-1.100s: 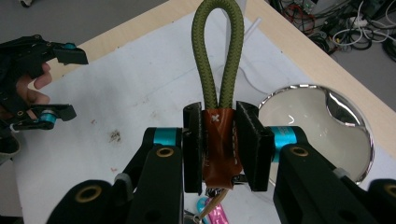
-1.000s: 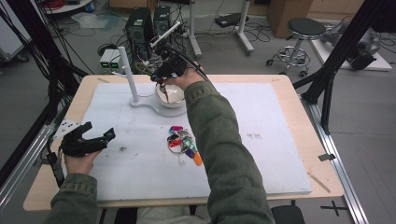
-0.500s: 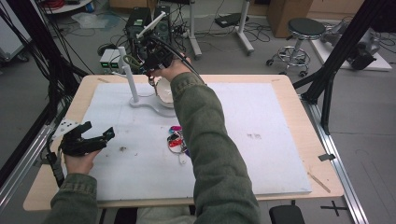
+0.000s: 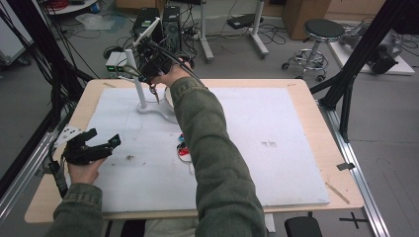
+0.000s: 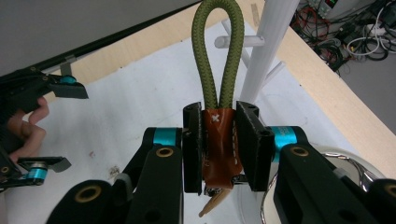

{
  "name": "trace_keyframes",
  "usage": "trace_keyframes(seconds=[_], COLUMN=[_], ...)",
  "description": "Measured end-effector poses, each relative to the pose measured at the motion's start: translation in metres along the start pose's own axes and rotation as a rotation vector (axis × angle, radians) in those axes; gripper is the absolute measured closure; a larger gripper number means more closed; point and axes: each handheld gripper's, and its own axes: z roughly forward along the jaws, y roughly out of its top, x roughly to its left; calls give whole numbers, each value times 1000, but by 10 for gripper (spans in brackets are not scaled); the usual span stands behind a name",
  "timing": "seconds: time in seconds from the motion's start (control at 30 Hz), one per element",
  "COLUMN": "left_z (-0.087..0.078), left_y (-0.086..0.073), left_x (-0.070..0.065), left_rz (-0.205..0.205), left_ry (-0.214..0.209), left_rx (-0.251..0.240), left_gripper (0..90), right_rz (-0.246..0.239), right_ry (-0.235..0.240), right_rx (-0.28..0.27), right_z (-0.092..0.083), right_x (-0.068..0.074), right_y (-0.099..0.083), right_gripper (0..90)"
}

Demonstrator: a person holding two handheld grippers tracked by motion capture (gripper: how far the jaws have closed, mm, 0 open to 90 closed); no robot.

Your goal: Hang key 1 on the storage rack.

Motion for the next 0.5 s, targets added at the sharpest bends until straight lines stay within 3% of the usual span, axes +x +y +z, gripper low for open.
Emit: trace_keyframes(seconds=[0.5], left_z=[1], left_y=[0], left_x=[1], left_rz=[3], left_ry=[1], left_rx=[7], left_gripper=[17], right_rz=[1], right_ry=[-61], right_rx=[18], right_z=[23], right_x=[-10], right_y=[-7], right_gripper=[725])
